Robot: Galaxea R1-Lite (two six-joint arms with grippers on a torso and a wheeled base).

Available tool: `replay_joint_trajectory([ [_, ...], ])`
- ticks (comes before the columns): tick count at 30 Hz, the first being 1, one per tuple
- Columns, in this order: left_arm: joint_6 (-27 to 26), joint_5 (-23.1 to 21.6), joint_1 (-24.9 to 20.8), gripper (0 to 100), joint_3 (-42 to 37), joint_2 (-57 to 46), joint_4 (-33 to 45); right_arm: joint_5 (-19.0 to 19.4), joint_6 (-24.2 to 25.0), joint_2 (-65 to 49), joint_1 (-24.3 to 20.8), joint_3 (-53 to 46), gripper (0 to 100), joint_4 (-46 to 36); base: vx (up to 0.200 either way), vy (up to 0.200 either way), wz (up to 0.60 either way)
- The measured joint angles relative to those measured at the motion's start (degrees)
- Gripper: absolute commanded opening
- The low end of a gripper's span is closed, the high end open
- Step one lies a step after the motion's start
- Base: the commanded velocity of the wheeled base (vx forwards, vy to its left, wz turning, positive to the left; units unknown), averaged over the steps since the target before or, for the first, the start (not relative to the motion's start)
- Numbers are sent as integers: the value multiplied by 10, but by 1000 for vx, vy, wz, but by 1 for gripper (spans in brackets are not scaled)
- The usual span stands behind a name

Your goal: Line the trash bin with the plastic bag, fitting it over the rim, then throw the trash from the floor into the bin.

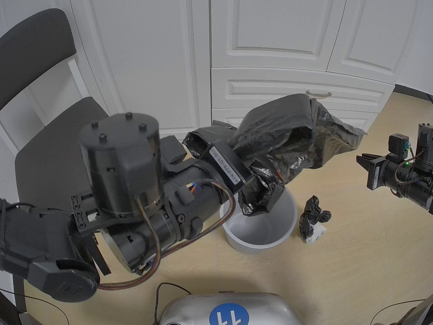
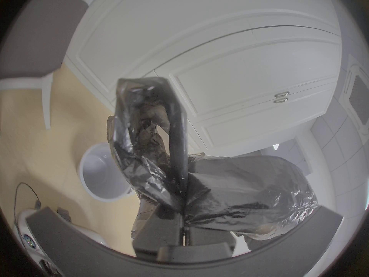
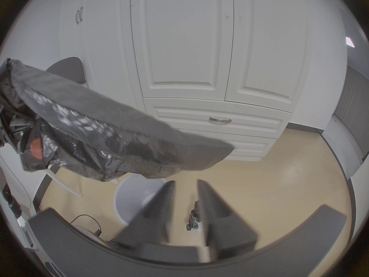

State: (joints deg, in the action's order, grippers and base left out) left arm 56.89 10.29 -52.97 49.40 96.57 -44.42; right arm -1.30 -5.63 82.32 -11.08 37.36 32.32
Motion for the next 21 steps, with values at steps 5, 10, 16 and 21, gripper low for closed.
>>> replay_joint_trajectory([
  [5, 14, -11, -11, 0, -24, 1, -44, 3, -2, 3, 14, 5, 0, -12, 0, 0, 0],
  [10, 14, -8, -12, 0, -50, 5, -67, 5, -2, 10, 30, 12, 0, -15, 0, 0, 0],
  [16, 17, -11, 4, 0, -86, 14, -69, 5, -1, 25, 35, 19, 0, -14, 0, 0, 0],
  [21, 18, -10, 14, 0, -103, 53, -109, 5, -1, 51, 38, 26, 0, -12, 0, 0, 0],
])
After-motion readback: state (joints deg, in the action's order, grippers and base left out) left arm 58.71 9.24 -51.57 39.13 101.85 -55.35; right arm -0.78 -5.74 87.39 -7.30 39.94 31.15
